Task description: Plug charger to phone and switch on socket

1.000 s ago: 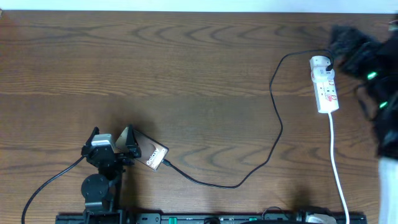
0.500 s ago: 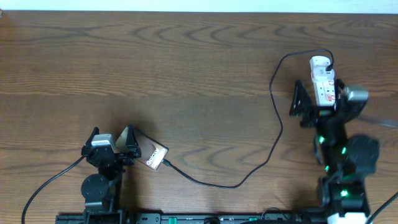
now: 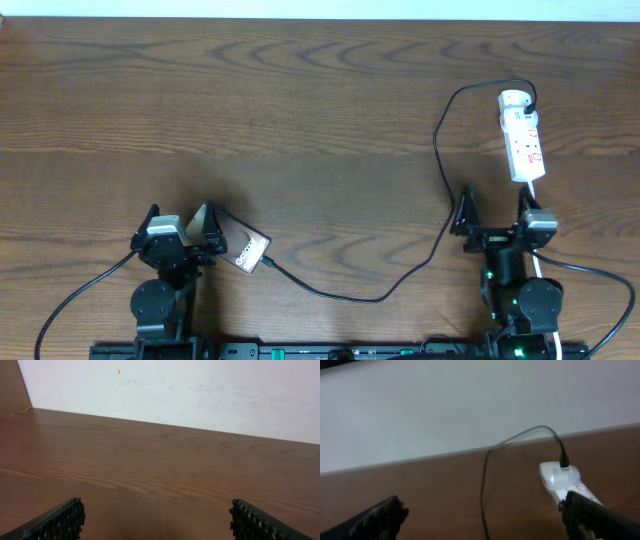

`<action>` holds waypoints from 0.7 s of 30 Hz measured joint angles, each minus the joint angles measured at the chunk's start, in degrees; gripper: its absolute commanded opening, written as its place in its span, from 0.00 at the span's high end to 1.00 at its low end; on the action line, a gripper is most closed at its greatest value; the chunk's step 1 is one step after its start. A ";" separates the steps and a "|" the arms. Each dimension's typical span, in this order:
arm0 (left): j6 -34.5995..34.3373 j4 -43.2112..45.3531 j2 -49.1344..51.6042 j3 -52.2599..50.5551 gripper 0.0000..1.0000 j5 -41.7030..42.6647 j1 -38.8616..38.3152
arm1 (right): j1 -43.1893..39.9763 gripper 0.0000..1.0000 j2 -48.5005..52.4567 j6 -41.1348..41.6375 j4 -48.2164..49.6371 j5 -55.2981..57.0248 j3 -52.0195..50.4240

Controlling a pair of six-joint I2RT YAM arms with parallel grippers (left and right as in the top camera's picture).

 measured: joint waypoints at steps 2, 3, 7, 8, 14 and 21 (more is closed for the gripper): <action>0.00 0.00 0.00 0.02 0.09 0.04 0.00 | 0.46 0.01 -3.41 -0.07 -6.05 0.76 -0.02; 0.00 0.00 0.00 0.00 0.08 0.04 0.00 | 0.59 0.01 -4.85 -0.07 -8.50 1.05 -0.02; 0.00 0.00 0.00 0.02 0.09 0.04 0.00 | 0.85 0.01 -10.23 -0.52 -16.98 2.01 -0.04; 0.00 0.00 -0.02 0.02 0.09 0.02 0.00 | 0.96 0.01 -10.93 -0.70 -16.87 2.12 -0.04; 0.00 0.00 0.00 0.02 0.08 0.02 0.00 | 0.98 0.01 -11.50 -1.36 -17.03 2.32 -0.04; 0.00 0.00 0.00 0.00 0.08 0.02 0.00 | 1.20 0.01 -11.52 -1.38 -17.03 2.34 -0.04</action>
